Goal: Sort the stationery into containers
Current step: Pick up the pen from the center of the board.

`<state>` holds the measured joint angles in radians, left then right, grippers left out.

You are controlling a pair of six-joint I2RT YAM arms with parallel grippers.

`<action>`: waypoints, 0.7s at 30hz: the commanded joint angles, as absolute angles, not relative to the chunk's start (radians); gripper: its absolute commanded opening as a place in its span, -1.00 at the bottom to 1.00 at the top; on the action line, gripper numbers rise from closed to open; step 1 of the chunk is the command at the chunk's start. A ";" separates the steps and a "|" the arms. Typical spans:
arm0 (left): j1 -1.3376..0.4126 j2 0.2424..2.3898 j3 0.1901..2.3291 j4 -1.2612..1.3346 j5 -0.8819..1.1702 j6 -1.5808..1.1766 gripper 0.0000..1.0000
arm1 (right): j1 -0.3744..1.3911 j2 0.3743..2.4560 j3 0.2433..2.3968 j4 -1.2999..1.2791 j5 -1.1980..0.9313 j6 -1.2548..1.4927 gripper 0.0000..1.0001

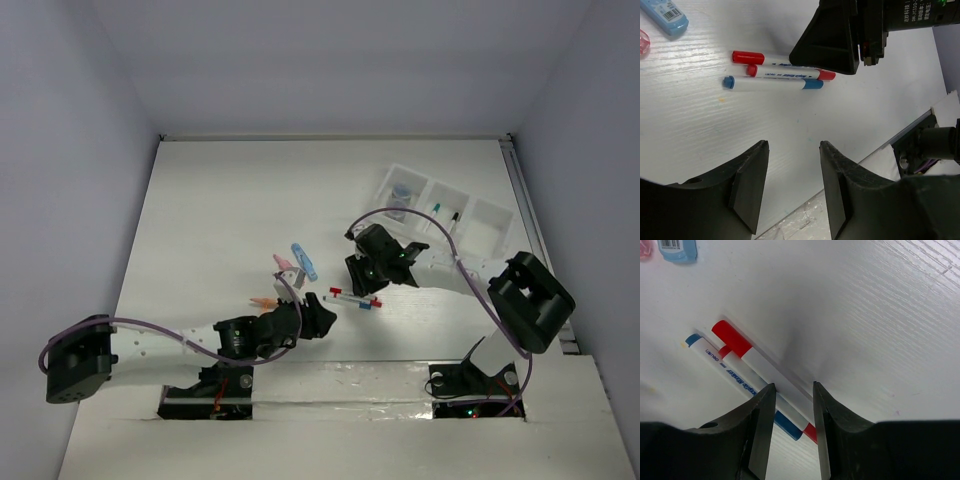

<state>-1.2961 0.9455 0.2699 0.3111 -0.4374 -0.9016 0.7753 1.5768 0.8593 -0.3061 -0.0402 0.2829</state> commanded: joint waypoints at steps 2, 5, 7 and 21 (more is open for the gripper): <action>-1.302 0.945 0.268 0.357 -0.451 -0.913 -0.16 | 0.793 1.585 0.896 -0.314 -0.023 0.268 -0.17; -1.302 0.950 0.268 0.354 -0.456 -0.914 -0.16 | 0.802 1.572 0.893 -0.318 -0.009 0.267 -0.18; -1.302 0.957 0.268 0.356 -0.456 -0.916 -0.16 | 0.802 1.549 0.885 -0.310 -0.017 0.267 -0.20; -1.302 0.960 0.262 0.357 -0.468 -0.925 -0.16 | 0.821 1.634 0.960 -0.374 0.066 0.268 -0.27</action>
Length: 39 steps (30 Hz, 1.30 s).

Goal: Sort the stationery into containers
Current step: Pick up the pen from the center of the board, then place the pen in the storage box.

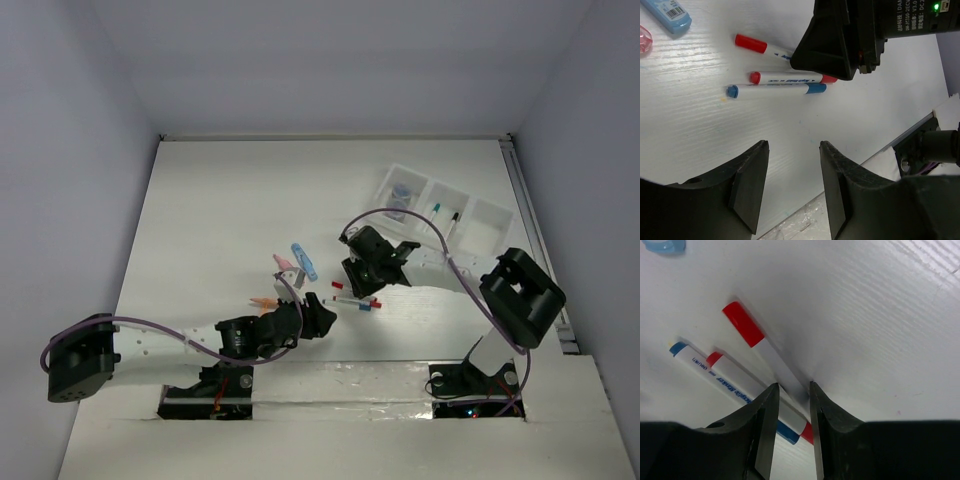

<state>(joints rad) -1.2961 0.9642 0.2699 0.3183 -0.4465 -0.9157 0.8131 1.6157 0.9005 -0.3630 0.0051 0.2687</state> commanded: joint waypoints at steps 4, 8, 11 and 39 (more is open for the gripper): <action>-1.302 0.976 0.268 0.354 -0.472 -0.931 -0.16 | 0.821 1.678 0.991 -0.370 0.133 0.278 -0.47; -1.302 0.988 0.285 0.331 -0.485 -0.940 -0.17 | 0.821 1.712 1.003 -0.348 0.173 0.272 -0.67; -1.302 1.003 0.307 0.308 -0.497 -0.927 -0.17 | 0.821 1.698 1.006 -0.336 0.222 0.265 -0.93; -1.312 1.279 0.549 0.253 -0.522 -0.779 -0.31 | 0.186 1.403 1.002 -0.143 0.278 0.327 -0.97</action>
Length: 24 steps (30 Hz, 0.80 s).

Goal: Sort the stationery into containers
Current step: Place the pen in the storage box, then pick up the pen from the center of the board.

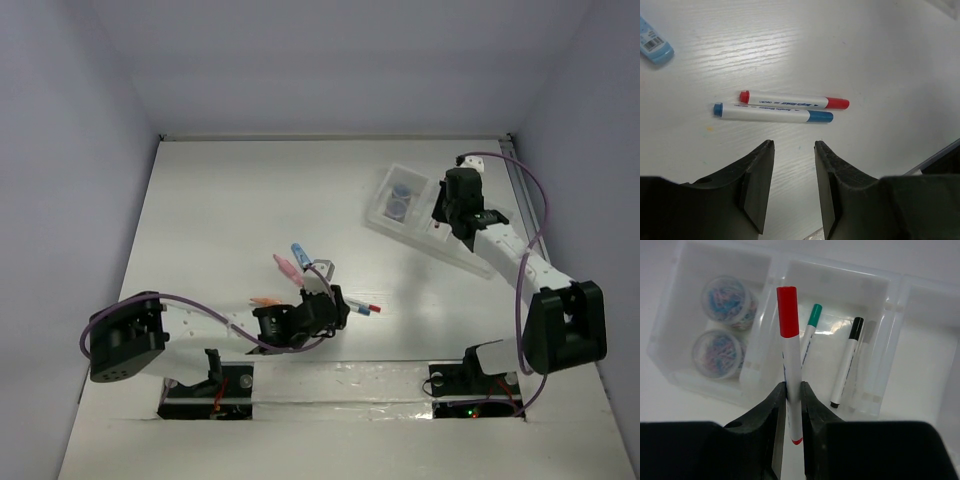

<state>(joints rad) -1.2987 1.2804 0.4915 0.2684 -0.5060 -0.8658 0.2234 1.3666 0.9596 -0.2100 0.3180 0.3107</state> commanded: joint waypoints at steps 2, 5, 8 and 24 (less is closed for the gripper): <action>-1.312 1.278 0.566 0.255 -0.509 -0.709 -0.33 | 0.173 1.431 1.017 -0.132 0.256 0.331 -0.95; -1.321 1.270 0.586 0.239 -0.477 -0.612 -0.33 | 0.149 1.483 1.023 -0.120 0.253 0.336 -0.92; -1.321 1.270 0.615 0.209 -0.451 -0.539 -0.33 | 0.133 1.512 1.038 -0.109 0.248 0.351 -0.79; -1.321 1.486 0.759 0.135 -0.414 -0.236 -0.35 | 0.124 1.188 0.817 -0.060 -0.029 0.433 0.05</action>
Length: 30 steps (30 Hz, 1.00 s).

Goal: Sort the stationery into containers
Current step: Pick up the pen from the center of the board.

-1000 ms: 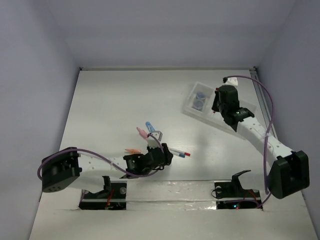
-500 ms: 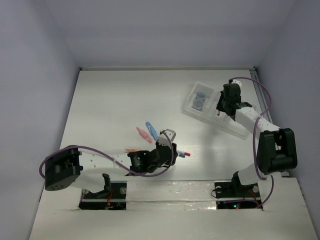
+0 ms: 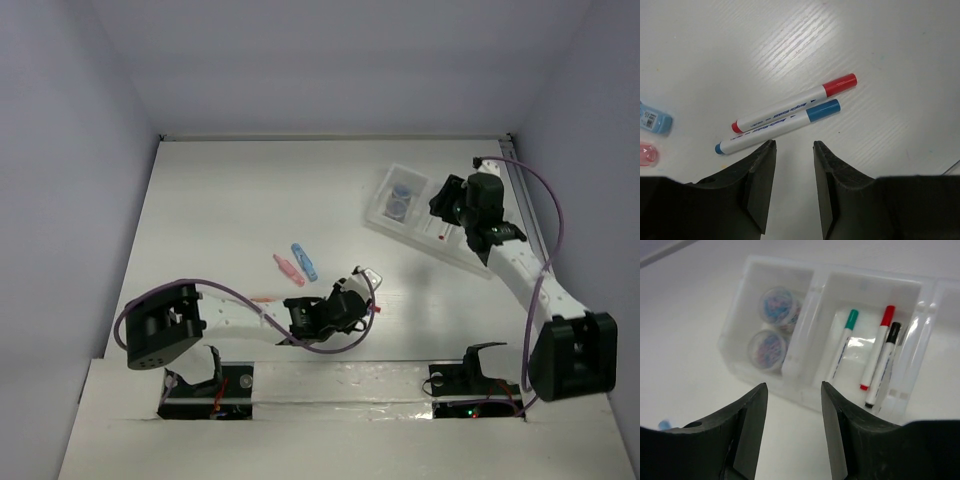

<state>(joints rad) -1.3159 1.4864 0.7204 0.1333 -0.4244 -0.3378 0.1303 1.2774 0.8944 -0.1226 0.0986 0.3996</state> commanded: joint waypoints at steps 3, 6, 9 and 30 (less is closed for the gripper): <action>-1.321 1.499 0.750 0.172 -0.382 -0.177 -0.35 | 0.124 1.092 0.761 -0.087 -0.074 0.422 0.05; -1.283 1.514 0.750 0.202 -0.322 -0.129 -0.35 | 0.124 1.017 0.738 -0.113 -0.094 0.416 0.05; -1.258 1.534 0.755 0.215 -0.287 -0.092 -0.36 | 0.124 0.986 0.726 -0.126 -0.121 0.414 0.05; -1.172 1.661 0.785 0.206 -0.015 -0.087 -0.61 | 0.124 0.983 0.741 -0.127 -0.155 0.417 0.05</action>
<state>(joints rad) -1.1736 1.6482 0.7689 0.2119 -0.0818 -0.0628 0.1303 0.9951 0.7284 -0.1490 -0.1425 0.4156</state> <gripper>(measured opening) 0.203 0.525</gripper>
